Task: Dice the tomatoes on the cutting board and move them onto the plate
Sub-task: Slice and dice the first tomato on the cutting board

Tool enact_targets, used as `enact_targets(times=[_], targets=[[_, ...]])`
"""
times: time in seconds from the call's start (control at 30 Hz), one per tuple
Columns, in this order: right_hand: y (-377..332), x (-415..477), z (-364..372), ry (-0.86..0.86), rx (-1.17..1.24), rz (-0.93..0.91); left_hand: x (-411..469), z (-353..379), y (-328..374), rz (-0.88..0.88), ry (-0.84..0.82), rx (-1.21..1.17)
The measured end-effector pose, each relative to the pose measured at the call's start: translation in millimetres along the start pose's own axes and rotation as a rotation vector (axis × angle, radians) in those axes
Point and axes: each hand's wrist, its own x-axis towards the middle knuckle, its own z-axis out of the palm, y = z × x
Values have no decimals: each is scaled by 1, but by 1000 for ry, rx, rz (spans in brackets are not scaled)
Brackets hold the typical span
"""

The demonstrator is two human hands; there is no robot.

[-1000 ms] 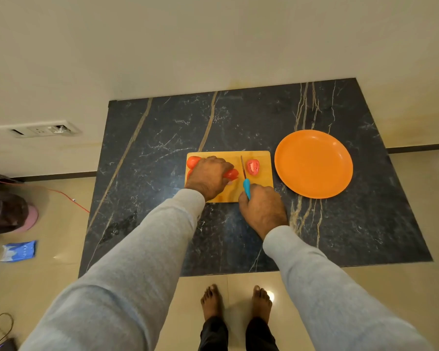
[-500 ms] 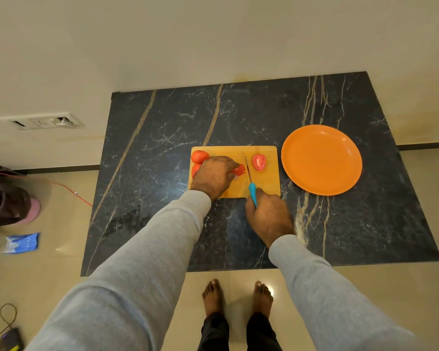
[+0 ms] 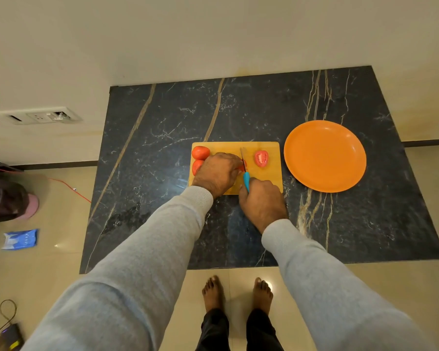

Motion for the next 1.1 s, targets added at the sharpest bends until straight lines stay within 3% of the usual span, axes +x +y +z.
enact_targets(times=[0.5, 0.8, 1.1], targets=[[7, -37, 11, -139, -168, 3, -3, -1, 7, -20, 20, 12], [13, -44, 0, 35, -3, -11, -18, 0, 0, 6, 112, -111], [-5, -15, 0, 19, -42, -42, -15, 0, 3, -105, 147, -163]])
